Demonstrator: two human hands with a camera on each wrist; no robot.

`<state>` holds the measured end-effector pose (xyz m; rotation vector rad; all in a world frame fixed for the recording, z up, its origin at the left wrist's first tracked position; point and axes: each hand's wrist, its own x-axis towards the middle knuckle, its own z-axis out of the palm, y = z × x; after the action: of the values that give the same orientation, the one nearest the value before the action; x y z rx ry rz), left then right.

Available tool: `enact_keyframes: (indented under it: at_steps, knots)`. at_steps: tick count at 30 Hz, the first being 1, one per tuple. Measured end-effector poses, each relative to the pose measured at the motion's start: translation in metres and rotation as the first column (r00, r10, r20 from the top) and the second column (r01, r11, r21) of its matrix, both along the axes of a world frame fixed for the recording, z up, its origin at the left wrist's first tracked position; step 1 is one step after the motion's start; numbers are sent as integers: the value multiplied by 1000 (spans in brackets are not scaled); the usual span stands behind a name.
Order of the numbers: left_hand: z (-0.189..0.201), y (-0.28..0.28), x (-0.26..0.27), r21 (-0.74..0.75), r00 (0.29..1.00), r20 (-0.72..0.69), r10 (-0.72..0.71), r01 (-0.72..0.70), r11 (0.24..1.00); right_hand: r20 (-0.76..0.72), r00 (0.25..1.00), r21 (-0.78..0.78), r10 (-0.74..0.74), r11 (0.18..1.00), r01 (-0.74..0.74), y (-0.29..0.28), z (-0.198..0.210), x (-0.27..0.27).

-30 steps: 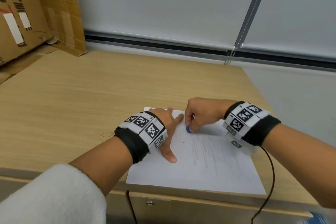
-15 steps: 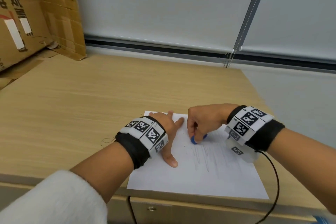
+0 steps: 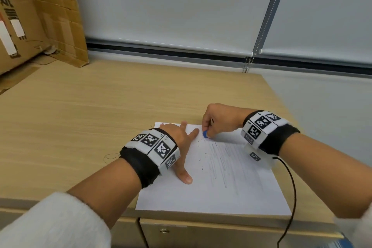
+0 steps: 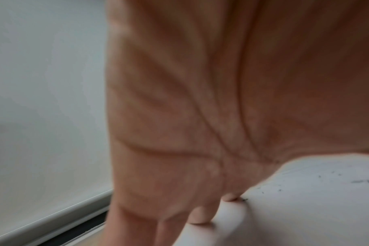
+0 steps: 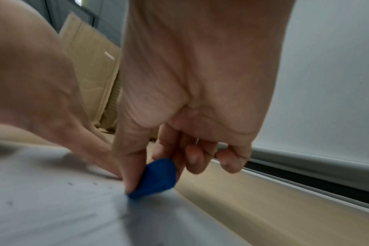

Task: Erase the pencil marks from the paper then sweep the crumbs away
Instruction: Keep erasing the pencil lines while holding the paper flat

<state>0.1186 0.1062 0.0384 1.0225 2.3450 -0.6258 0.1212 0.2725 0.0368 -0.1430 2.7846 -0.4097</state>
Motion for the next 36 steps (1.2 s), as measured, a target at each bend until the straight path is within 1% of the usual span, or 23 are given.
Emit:
enact_keyframes:
  at_steps: [2, 3, 4, 7, 8, 9, 11, 12, 16, 18, 20, 24, 25, 27, 28, 29, 32, 33, 36]
  knots:
    - [0, 1, -1, -4, 1000, 13, 12, -12, 1000, 155, 986, 25, 54, 998, -59, -5, 2, 1]
    - [0, 1, -1, -1, 1000, 14, 12, -12, 1000, 189, 980, 36, 59, 997, -67, -7, 4, -1]
    - [-1, 1, -1, 3, 1000, 13, 9, -9, 1000, 172, 984, 29, 52, 998, -58, -8, 5, -3]
    - [-2, 0, -2, 21, 1000, -3, -3, 3, 1000, 7, 1000, -34, 21, 999, -21, -8, 0, -5]
    - [-2, 0, -1, 24, 1000, -3, -5, 5, 1000, -8, 1000, -49, 27, 998, -28, -8, -2, -3]
    - [-2, 0, -1, 21, 1000, -1, -2, 2, 1000, 8, 999, -59, 49, 997, -49, -9, -4, -1]
    - [-2, 1, -1, 6, 1000, 0, 9, -9, 1000, 85, 992, -59, 97, 994, -93, -11, -4, 3]
    - [-2, 2, -1, 2, 1000, 2, 12, -12, 1000, 95, 991, -56, 96, 994, -91, -11, -3, 2]
    - [-6, -3, -3, 41, 1000, -12, 7, -6, 999, -40, 999, -81, 14, 997, -17, -8, -4, -3]
    - [-9, -7, -6, 63, 1000, 16, 23, -24, 998, -9, 998, -84, 64, 994, -64, -13, -7, -1]
    - [-10, -7, -8, 51, 998, 33, 48, -50, 997, 39, 993, -70, 113, 991, -110, -18, -6, 0]
    - [-8, -7, -7, 50, 999, 7, 41, -42, 998, -71, 996, -90, 48, 994, -55, -18, -6, -6]
    - [-7, -7, -7, 50, 999, 10, 43, -44, 998, -66, 996, -91, 58, 994, -64, -19, -7, -4]
    - [-9, -7, -9, 40, 999, 26, 47, -48, 998, 18, 993, -80, 112, 991, -111, -19, -9, 1]
    - [-9, -6, -10, 36, 998, 32, 48, -49, 998, 64, 990, -68, 124, 990, -120, -18, -7, 2]
    - [-9, -6, -11, 35, 999, 38, 38, -40, 999, 75, 990, -60, 116, 992, -111, -15, -5, 3]
    - [-8, -4, -10, 19, 998, 51, 27, -28, 999, -15, 999, -87, 30, 996, -31, -7, -3, 2]
    - [-8, -4, -10, 14, 998, 56, 31, -32, 999, -15, 999, -91, 29, 995, -30, -6, -4, 4]
    - [-7, -4, -10, 14, 998, 60, 29, -30, 999, 120, 987, -45, 110, 993, -105, -11, -3, 7]
